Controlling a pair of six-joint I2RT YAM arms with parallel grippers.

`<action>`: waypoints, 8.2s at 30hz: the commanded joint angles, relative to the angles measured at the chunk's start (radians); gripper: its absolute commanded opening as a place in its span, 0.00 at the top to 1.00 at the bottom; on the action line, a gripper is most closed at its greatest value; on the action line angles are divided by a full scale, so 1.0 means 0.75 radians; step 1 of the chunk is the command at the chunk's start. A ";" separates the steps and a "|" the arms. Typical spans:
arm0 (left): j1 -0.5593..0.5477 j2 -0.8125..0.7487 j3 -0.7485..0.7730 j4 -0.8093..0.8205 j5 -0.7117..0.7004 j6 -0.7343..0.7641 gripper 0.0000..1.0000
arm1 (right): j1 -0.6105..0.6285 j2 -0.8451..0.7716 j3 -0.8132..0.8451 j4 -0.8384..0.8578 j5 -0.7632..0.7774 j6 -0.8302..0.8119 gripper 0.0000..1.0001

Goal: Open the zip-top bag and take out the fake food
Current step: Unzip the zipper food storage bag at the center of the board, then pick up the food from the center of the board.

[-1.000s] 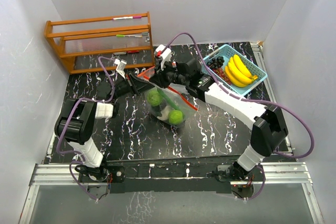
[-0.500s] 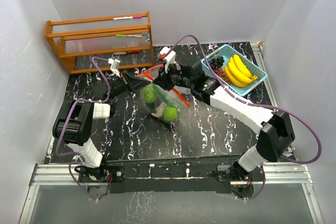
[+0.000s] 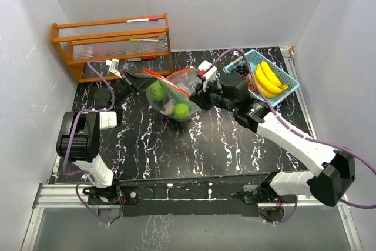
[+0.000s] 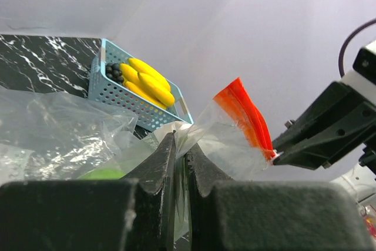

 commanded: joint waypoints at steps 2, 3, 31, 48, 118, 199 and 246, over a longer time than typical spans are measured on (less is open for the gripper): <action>0.064 -0.012 0.057 0.231 -0.121 -0.010 1.00 | -0.005 -0.142 -0.096 -0.088 0.044 -0.006 0.92; 0.066 -0.012 0.057 0.224 -0.129 -0.005 1.00 | -0.005 -0.162 -0.112 -0.100 0.049 -0.001 0.92; -0.016 -0.017 -0.062 0.240 -0.043 0.029 1.00 | -0.005 0.043 0.152 0.100 -0.007 0.056 0.86; -0.022 -0.005 -0.066 0.242 -0.031 0.031 1.00 | -0.004 0.276 0.195 0.212 -0.115 0.127 0.92; -0.042 0.033 -0.095 0.146 -0.107 0.016 0.36 | -0.038 0.519 0.343 0.179 -0.040 0.068 0.92; -0.573 -0.465 -0.126 -1.120 -0.878 0.615 0.33 | -0.298 0.289 -0.385 0.634 -0.253 0.825 0.92; -0.786 -0.009 0.584 -1.970 -0.761 0.811 1.00 | -0.184 0.133 -0.414 0.447 -0.091 0.436 0.69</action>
